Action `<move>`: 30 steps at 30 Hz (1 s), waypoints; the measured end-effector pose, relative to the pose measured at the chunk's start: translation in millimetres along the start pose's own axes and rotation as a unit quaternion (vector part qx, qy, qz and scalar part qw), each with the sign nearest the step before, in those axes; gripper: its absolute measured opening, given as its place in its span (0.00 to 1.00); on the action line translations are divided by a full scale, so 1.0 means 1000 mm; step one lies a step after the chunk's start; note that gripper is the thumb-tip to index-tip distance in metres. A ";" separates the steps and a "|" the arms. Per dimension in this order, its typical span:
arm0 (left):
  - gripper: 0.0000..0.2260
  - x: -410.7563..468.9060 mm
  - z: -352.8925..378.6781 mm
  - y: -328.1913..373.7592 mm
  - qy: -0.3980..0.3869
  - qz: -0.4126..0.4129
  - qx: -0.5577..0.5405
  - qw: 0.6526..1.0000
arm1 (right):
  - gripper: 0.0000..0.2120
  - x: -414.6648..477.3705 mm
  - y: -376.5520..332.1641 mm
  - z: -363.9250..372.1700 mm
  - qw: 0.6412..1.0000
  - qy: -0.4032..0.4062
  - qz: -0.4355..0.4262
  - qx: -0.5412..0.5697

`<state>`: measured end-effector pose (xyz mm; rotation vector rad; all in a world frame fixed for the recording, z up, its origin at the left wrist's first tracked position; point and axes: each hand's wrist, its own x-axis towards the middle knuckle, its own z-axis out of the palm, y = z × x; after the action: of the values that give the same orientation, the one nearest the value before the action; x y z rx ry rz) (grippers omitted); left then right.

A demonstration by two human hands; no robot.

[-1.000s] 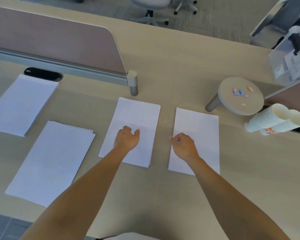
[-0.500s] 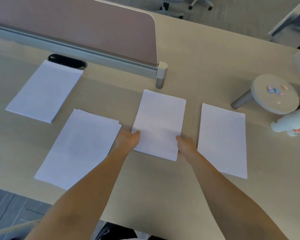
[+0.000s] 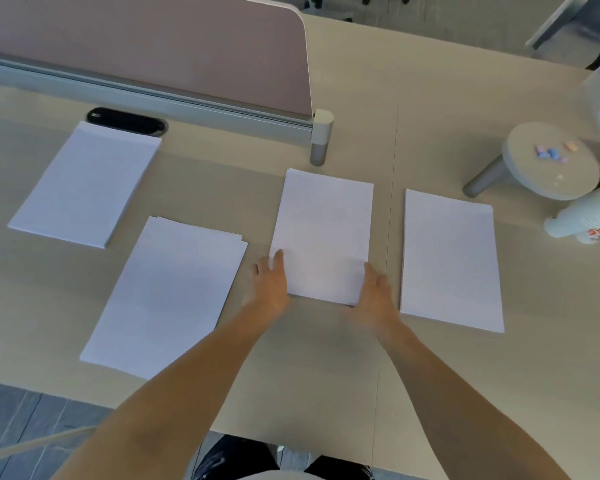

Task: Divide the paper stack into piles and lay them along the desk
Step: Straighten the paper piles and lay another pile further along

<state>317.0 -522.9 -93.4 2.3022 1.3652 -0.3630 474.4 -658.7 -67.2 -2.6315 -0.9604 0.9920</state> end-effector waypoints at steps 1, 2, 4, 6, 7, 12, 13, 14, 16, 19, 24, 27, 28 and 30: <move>0.41 0.002 0.005 -0.002 0.003 -0.005 -0.012 1.000 | 0.50 0.000 0.001 0.003 1.000 0.009 -0.003 -0.009; 0.41 0.003 0.006 -0.002 0.005 -0.004 -0.019 1.000 | 0.49 0.001 0.001 0.005 1.000 0.017 -0.007 -0.011; 0.41 0.005 0.010 -0.003 0.014 0.008 -0.012 1.000 | 0.47 0.001 0.002 0.007 1.000 0.027 -0.006 0.005; 0.40 0.006 0.011 -0.003 0.026 0.012 -0.013 0.999 | 0.44 0.001 0.002 0.008 0.999 0.031 -0.010 0.025; 0.39 0.007 0.012 -0.003 0.028 0.010 -0.019 0.999 | 0.43 0.001 0.003 0.008 0.999 0.033 -0.012 0.034; 0.40 0.008 0.008 -0.005 0.016 0.004 -0.024 1.000 | 0.37 0.000 0.003 0.008 0.998 0.040 -0.026 0.034; 0.40 0.009 0.008 -0.005 0.013 0.004 -0.027 1.000 | 0.37 0.000 0.003 0.008 0.999 0.038 -0.027 0.028; 0.40 0.008 0.006 -0.005 0.008 0.003 -0.028 1.000 | 0.37 0.000 0.003 0.009 0.999 0.035 -0.029 0.022; 0.39 0.006 0.002 -0.004 0.002 0.000 -0.037 0.999 | 0.37 0.000 0.003 0.007 0.999 0.025 -0.026 0.010; 0.37 -0.001 -0.013 -0.003 -0.014 0.002 -0.068 0.998 | 0.35 0.000 -0.004 0.001 0.999 0.016 0.004 -0.032; 0.34 -0.011 -0.051 -0.027 0.010 -0.025 -0.136 0.990 | 0.26 0.000 -0.042 -0.016 0.993 0.070 -0.014 -0.093; 0.33 -0.011 -0.067 -0.060 0.043 -0.064 -0.175 0.982 | 0.23 0.003 -0.076 -0.014 0.997 0.033 -0.065 -0.018; 0.32 -0.011 -0.071 -0.074 0.059 -0.077 -0.177 0.979 | 0.21 0.003 -0.089 -0.011 0.997 0.009 -0.075 0.024; 0.31 -0.011 -0.078 -0.106 0.083 -0.116 -0.174 0.974 | 0.15 0.003 -0.120 0.002 0.991 -0.060 -0.061 0.098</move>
<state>218.9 -448.7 -45.3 1.9254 1.6389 0.0040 413.5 -563.9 -26.7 -2.3473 -0.9798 1.1609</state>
